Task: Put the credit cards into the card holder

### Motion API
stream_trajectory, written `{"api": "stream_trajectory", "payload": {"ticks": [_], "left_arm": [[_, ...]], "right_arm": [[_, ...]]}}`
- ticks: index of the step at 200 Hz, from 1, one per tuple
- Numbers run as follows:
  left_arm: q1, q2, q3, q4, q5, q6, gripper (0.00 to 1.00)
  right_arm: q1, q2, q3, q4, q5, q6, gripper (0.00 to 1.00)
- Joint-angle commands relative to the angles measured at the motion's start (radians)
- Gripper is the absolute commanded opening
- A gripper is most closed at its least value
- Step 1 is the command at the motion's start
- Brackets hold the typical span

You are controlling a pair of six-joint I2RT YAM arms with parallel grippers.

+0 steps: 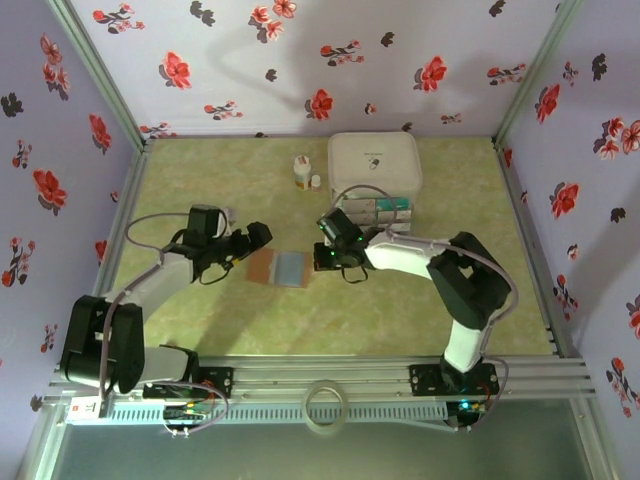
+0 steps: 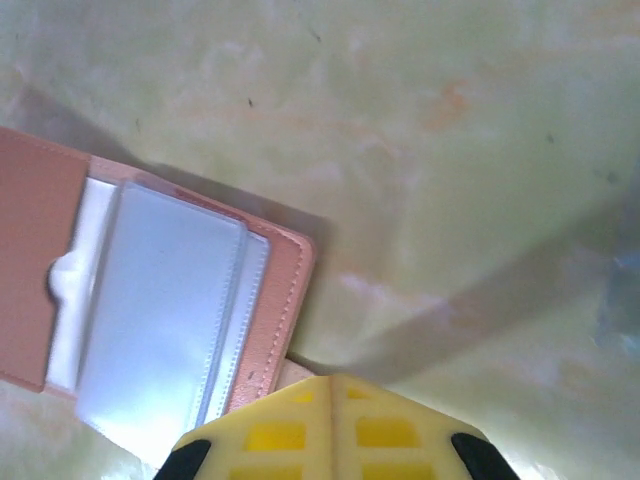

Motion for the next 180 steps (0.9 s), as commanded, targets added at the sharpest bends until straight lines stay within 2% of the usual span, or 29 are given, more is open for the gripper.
{"api": "stream_trajectory", "payload": {"ticks": [1,43,57,86,132,180], "left_arm": [[-0.042,-0.046,-0.019,-0.025,-0.017,-0.028,1.0],[-0.105,-0.089,-0.019,-0.035,-0.043,-0.062,1.0],[-0.126,-0.093,-0.002,-0.063,-0.067,-0.058,1.0],[-0.192,-0.095,0.038,-0.137,-0.146,-0.024,1.0],[-0.261,-0.077,0.075,-0.263,-0.29,0.046,1.0],[-0.269,-0.097,0.085,-0.32,-0.34,0.064,1.0]], "right_arm": [[0.0,-0.075,-0.064,-0.04,0.008,-0.05,0.0],[-0.015,-0.144,-0.155,-0.062,0.024,-0.074,0.0],[-0.019,-0.155,-0.158,-0.076,0.027,-0.074,0.14],[-0.018,-0.241,-0.154,-0.091,0.033,-0.039,0.21],[0.005,-0.338,-0.145,-0.084,0.024,0.033,0.23],[0.03,-0.271,-0.13,-0.014,-0.012,0.076,0.23]]}}
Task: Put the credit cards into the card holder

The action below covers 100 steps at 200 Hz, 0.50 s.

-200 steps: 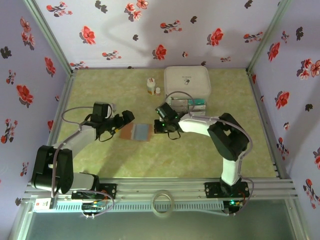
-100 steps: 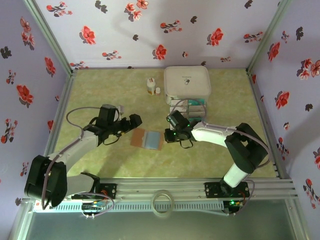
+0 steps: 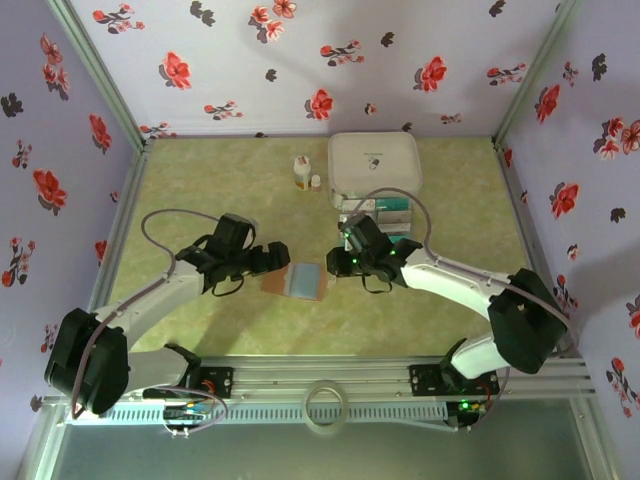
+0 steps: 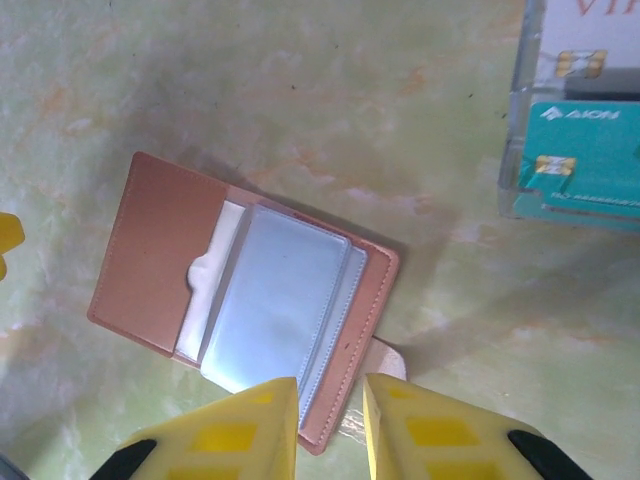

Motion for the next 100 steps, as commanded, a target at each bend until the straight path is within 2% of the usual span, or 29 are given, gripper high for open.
{"api": "stream_trajectory", "payload": {"ticks": [1,40,100], "left_arm": [[-0.007,-0.018,0.029,-0.072,-0.066,0.035,1.0],[-0.007,0.001,0.033,-0.087,-0.108,0.05,1.0],[-0.04,0.028,0.078,-0.069,-0.091,0.06,1.0]], "right_arm": [[0.019,0.046,0.02,0.048,-0.022,0.044,0.23],[0.05,0.139,0.062,0.086,-0.02,0.064,0.22],[0.05,0.278,0.133,0.112,-0.022,0.059,0.15]]}}
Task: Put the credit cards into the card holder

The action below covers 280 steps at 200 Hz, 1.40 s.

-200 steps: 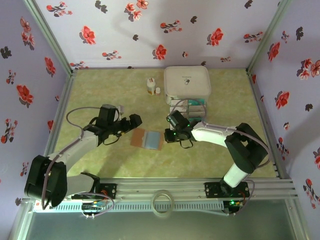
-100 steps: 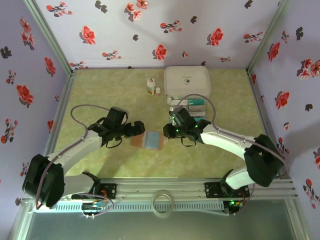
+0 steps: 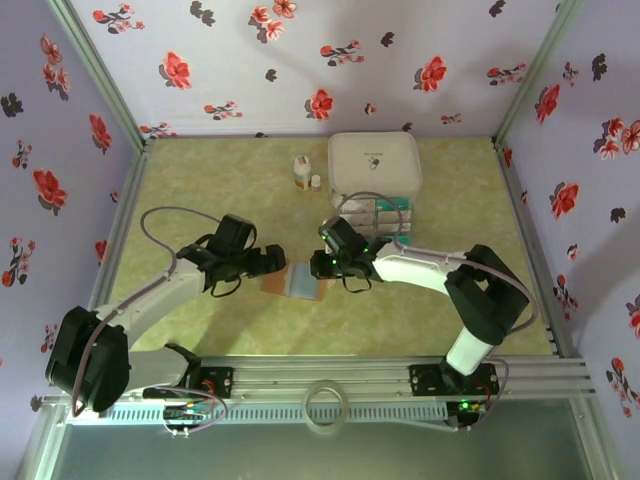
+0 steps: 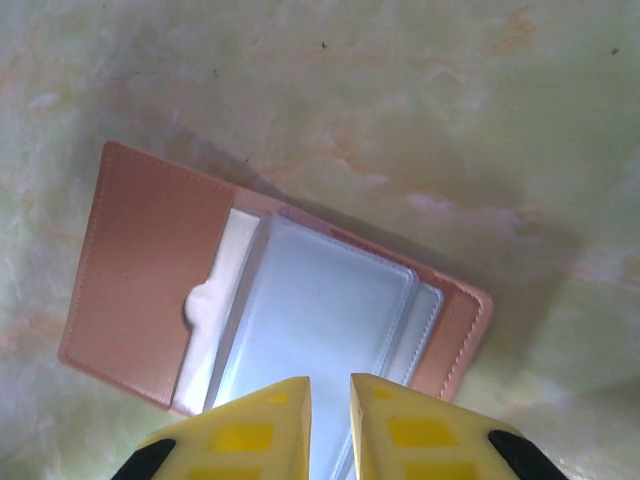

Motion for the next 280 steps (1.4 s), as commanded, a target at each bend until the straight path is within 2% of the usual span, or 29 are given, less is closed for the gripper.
{"api": "stream_trajectory", "payload": {"ticks": [1,48,131,216,280], "left_arm": [[-0.027,0.015,0.053,-0.008,-0.012,0.027,1.0],[-0.056,0.072,0.052,0.012,-0.014,0.026,0.95],[-0.098,0.134,-0.029,0.141,-0.003,0.036,0.87],[-0.099,0.141,-0.149,0.299,0.023,0.027,0.92],[-0.103,0.16,-0.163,0.322,0.026,0.056,0.94]], "right_arm": [[0.004,0.044,0.04,0.022,-0.002,0.015,0.15],[0.001,0.095,0.049,0.03,0.014,0.018,0.11],[-0.011,0.158,0.041,0.064,-0.01,0.024,0.08],[-0.009,0.197,0.067,0.098,-0.061,0.049,0.07],[-0.006,0.206,0.074,0.101,-0.062,0.054,0.07]]}}
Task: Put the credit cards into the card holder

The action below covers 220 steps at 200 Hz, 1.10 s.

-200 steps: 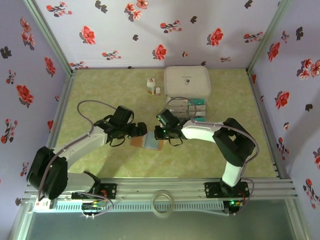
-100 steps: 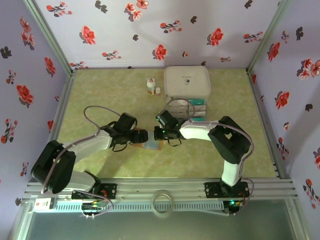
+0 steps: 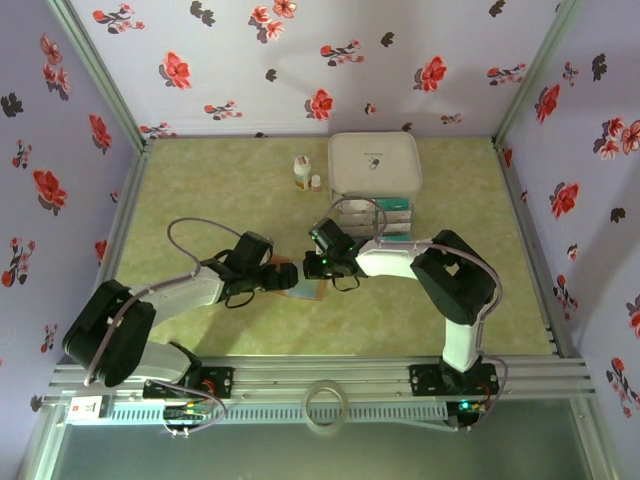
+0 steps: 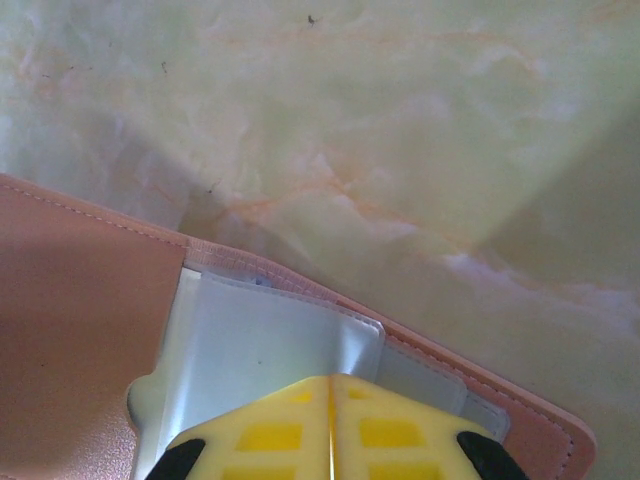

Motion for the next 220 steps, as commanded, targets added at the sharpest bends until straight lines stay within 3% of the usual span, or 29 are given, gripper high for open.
{"api": "stream_trajectory", "payload": {"ticks": [1,144,168,220], "left_arm": [[-0.011,0.019,-0.011,0.029,0.01,0.033,0.94],[-0.086,0.182,0.05,-0.099,-0.147,0.112,0.86],[-0.088,0.191,0.044,-0.097,-0.152,0.104,0.84],[-0.09,0.196,0.034,-0.086,-0.151,0.09,0.83]], "right_arm": [[0.0,0.024,0.017,0.0,-0.009,0.023,0.07],[-0.002,0.0,0.02,-0.001,-0.011,0.037,0.11],[-0.01,-0.035,0.014,-0.01,-0.003,0.038,0.15],[-0.021,-0.111,-0.007,-0.033,0.023,0.042,0.36]]}}
